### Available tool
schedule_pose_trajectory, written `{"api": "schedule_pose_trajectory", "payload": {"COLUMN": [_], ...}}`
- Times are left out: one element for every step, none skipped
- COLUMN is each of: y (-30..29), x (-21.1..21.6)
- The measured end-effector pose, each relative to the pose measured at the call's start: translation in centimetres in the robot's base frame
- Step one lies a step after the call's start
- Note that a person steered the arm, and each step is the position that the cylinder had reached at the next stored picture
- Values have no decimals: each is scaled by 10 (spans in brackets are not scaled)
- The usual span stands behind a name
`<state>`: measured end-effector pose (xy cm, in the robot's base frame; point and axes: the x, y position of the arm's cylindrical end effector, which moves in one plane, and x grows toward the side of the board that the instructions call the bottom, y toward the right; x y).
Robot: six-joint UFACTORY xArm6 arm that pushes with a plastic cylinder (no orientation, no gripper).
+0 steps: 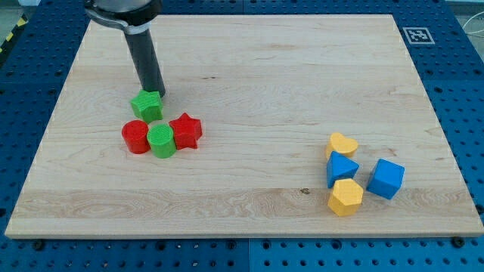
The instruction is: Push the green star closer towards the group of blocks
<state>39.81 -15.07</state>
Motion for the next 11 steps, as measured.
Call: {"api": "schedule_pose_trajectory", "payload": {"y": [-25,-32,-26,-22,-20,-8,3,4,4,4,8], "x": [-6,-6,-3,8,6,3,12,23,31,23,22]}}
